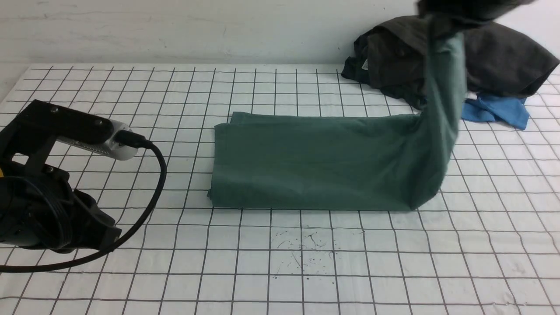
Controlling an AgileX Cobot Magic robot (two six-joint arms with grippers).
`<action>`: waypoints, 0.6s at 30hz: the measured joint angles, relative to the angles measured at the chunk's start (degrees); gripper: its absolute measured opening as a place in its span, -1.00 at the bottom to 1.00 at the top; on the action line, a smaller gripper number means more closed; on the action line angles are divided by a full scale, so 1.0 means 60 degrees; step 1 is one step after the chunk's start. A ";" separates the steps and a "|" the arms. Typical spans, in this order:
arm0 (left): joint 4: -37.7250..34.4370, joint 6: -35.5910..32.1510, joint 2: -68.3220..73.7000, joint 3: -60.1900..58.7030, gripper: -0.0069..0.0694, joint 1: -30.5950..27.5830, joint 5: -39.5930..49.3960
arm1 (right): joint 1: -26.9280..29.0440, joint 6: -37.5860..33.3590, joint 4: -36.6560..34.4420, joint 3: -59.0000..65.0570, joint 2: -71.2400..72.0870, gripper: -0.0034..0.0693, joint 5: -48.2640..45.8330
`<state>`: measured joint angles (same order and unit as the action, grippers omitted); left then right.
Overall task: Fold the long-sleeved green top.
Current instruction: Use the right arm to drag the right edge of the fabric to the left and folds it over the left edge
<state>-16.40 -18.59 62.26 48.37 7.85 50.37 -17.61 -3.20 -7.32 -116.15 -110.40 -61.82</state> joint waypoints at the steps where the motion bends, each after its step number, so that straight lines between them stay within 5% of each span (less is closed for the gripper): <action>1: 0.0016 0.0040 0.0000 0.0000 -0.76 0.0000 -0.0032 | -0.0678 -0.0035 -0.0470 -0.0016 -0.0257 -0.83 0.0487; 8: 0.0066 0.0118 0.0000 0.0000 -0.76 0.0000 -0.0138 | -0.2825 -0.0427 -0.1586 -0.0016 -0.2588 -0.83 0.2484; 11: 0.0086 0.0125 0.0000 0.0000 -0.76 0.0000 -0.0130 | -0.3076 -0.0495 -0.1586 -0.0016 -0.3195 -0.81 0.2965; 18: 0.0197 0.0125 -0.0023 0.0000 -0.76 0.0000 -0.0097 | -0.3147 -0.0671 -0.1354 -0.0057 -0.3343 -0.18 0.3238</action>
<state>-15.22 -17.84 62.13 48.37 7.85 49.79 -36.49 -7.22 -15.44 -116.49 -130.45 -42.39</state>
